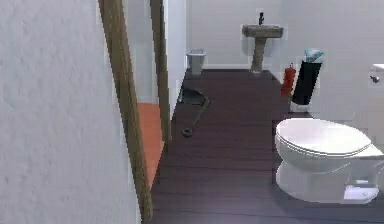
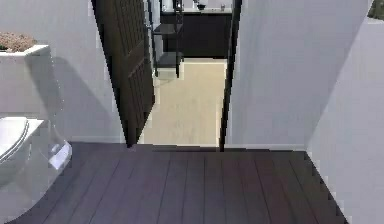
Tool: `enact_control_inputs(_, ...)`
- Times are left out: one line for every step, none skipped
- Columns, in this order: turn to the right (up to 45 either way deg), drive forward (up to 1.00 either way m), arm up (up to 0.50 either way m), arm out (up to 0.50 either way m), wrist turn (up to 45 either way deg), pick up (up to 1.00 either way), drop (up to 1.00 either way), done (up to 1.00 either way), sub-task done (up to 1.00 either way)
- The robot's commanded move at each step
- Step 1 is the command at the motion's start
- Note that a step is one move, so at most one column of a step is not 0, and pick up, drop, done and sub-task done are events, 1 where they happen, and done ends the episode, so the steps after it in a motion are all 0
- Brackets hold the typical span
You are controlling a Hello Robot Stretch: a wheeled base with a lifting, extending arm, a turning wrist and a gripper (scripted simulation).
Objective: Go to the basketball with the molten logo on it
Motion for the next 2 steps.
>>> enact_control_inputs(0.0,1.00,0.00,0.00,0.0,0.00,0.00,0.00,0.00)
enact_control_inputs(3.0,0.00,0.00,0.00,0.0,0.00,0.00,0.00,0.00)
